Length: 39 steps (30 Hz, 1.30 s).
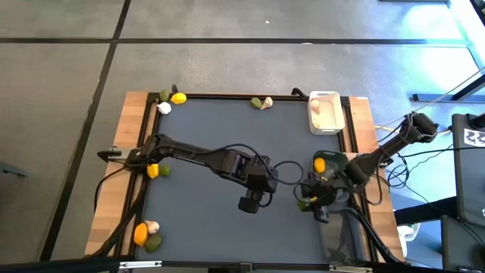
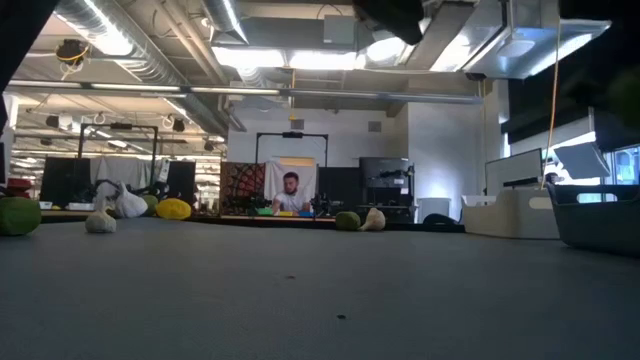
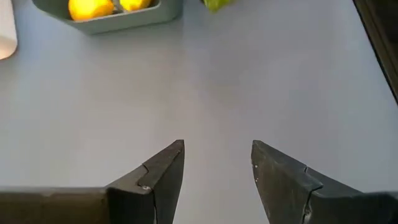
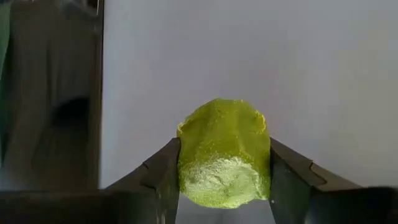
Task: Sort produce into baskets
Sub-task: Put the green lime into the black bin
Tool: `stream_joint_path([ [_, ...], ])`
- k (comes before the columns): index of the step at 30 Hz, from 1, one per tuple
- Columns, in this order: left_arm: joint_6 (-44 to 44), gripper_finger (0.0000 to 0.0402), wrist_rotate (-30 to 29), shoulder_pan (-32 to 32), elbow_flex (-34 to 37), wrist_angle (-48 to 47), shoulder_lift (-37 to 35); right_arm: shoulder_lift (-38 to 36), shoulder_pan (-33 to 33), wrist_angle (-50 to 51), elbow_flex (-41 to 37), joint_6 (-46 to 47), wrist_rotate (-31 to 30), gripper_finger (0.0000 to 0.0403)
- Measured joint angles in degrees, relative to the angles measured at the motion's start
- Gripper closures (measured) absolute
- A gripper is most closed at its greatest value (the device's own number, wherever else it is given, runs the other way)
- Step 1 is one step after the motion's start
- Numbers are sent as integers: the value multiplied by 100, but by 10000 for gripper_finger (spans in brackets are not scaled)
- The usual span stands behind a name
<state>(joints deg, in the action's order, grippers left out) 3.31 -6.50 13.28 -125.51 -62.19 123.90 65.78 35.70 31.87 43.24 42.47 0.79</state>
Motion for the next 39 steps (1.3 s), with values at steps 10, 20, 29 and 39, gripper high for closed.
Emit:
stream_joint_path([
  [10,-22,219,-2,101,240,-17,11,-4,895,292,0,1518,604,225],
  [20,42,219,-2,96,243,-17,11,-4,2266,431,0,3718,227,224],
  [29,63,219,-4,94,245,-15,11,474,3079,598,0,4758,-6,224],
  [39,66,219,-7,94,245,-15,11,1267,3193,1106,0,4778,210,224],
])
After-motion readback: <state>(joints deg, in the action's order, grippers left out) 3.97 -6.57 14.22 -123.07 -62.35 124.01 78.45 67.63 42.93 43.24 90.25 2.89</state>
